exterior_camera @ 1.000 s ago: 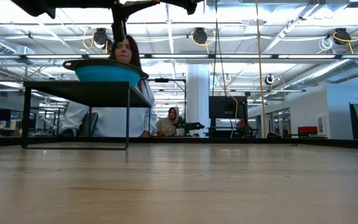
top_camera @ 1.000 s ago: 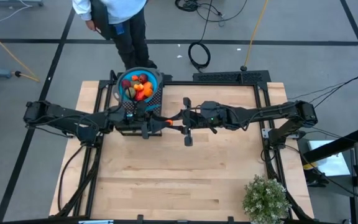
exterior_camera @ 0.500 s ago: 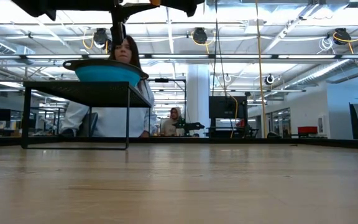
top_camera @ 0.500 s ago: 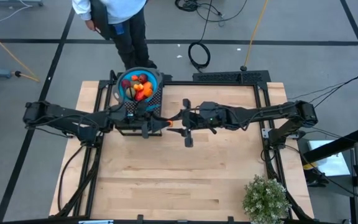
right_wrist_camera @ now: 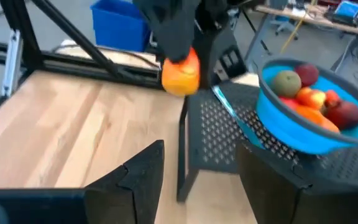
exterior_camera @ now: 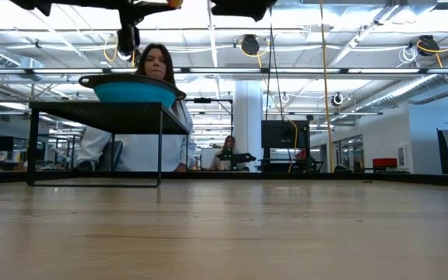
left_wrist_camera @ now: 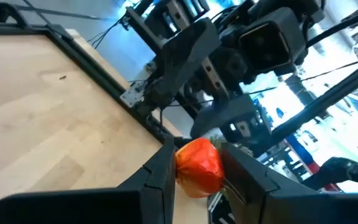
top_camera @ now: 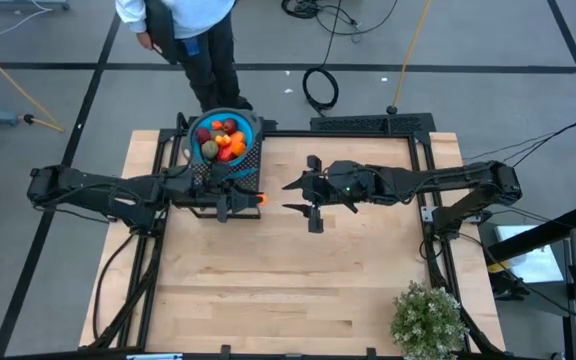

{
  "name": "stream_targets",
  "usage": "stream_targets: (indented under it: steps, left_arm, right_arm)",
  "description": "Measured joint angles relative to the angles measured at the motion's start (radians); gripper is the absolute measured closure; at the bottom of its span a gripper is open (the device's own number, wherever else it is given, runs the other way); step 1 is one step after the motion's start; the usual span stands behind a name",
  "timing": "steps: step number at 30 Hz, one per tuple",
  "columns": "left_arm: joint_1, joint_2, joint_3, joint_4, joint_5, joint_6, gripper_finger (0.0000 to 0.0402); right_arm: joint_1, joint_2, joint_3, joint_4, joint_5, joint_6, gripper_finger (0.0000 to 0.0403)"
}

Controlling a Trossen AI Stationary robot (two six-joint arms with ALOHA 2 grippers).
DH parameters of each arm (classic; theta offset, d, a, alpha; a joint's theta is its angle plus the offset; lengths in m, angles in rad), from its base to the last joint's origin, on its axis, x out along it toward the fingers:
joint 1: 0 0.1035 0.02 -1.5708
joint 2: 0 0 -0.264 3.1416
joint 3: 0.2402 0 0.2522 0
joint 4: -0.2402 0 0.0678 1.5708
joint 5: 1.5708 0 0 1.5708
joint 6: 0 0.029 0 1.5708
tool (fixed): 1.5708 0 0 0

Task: Pick & Place Fruit
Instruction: Put the yellow pear into the blue strainer bowl on the shelf

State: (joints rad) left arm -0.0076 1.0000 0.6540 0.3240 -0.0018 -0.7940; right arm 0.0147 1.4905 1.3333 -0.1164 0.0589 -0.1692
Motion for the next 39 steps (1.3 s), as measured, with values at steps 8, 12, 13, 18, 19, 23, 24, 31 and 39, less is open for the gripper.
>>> stream_targets:
  steps: [8,12,13,18,19,23,24,31,39]
  left_arm:
    - [0.0,-0.064,-0.001,-0.094,-0.026,0.014,0.0298]
    - [0.001,-0.095,-0.001,-0.128,-0.033,0.035,0.0298]
    - [0.001,-0.1,-0.001,-0.129,-0.038,0.04,0.0298]
    - [0.001,-0.124,-0.001,-0.158,-0.053,0.066,0.0298]
    - [0.001,-0.127,-0.001,-0.162,-0.053,0.072,0.0298]
    - [0.001,-0.125,-0.001,-0.174,-0.06,0.084,0.0298]
    - [0.001,-0.126,-0.001,-0.173,-0.061,0.085,0.0298]
    - [0.002,-0.126,0.05,-0.264,-0.098,0.139,0.0298]
    - [0.012,-0.125,0.158,-0.453,-0.158,0.186,0.0298]
  right_arm:
    - [-0.018,-0.08,-0.001,-0.151,0.02,0.015,0.0257]
    - [-0.025,-0.113,-0.003,-0.214,0.016,0.026,0.0301]
    - [-0.025,-0.123,-0.003,-0.215,0.015,0.026,0.0313]
    - [-0.028,-0.191,-0.053,-0.191,-0.062,0.027,0.0371]
    - [-0.028,-0.208,-0.073,-0.19,-0.069,0.032,0.0383]
    - [-0.029,-0.286,-0.165,-0.1,-0.091,0.062,0.0397]
    - [-0.029,-0.307,-0.189,-0.079,-0.094,0.074,0.0396]
    - [-0.029,-0.466,-0.355,0.044,-0.148,0.11,0.0402]
    - [-0.031,-0.671,-0.543,0.158,-0.169,0.136,0.0402]
